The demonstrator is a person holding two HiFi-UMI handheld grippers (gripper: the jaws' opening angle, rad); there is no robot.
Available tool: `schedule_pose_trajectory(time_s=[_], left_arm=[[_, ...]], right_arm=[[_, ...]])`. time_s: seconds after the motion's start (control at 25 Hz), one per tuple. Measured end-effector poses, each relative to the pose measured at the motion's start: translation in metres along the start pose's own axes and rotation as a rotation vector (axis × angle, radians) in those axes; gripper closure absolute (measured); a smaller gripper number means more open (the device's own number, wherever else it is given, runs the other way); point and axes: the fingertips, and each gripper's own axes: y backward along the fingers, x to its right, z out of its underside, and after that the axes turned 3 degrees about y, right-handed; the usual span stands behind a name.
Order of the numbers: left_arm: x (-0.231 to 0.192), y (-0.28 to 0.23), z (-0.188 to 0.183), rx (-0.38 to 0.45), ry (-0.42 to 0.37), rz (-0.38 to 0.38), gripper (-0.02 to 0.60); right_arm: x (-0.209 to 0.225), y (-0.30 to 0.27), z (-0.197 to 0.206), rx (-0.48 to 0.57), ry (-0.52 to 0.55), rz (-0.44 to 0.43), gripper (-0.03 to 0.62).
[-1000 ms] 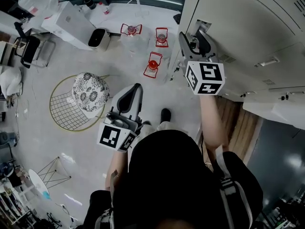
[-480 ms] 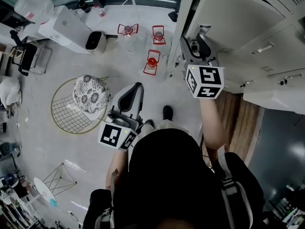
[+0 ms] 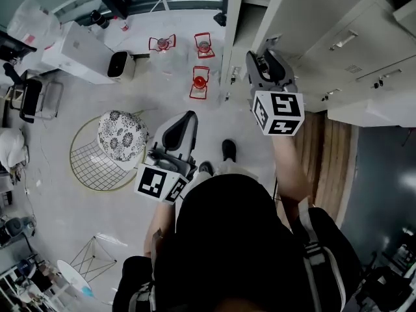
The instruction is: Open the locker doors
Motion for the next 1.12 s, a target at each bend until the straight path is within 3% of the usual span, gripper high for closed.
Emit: schedule_pose_trajectory(time_s=[0.28,0.8,1.12], left_arm=[[0.011,0.006,0.003,-0.01,0.012,0.068,0.563],[0.022,0.023,0.007,-0.038,0.037,0.179,0.563],[0.03,0.04,0.016,-0.05,0.05,0.239,0.564]], right_arm=[[0.007,0.025,0.004,-0.016,0.002,0.07,0.47],[0.017,0.059,0.008,-0.037,-0.003,0.159,0.456],[0.028,0.094,0.016,-0.057,0.0,0.263,0.454]])
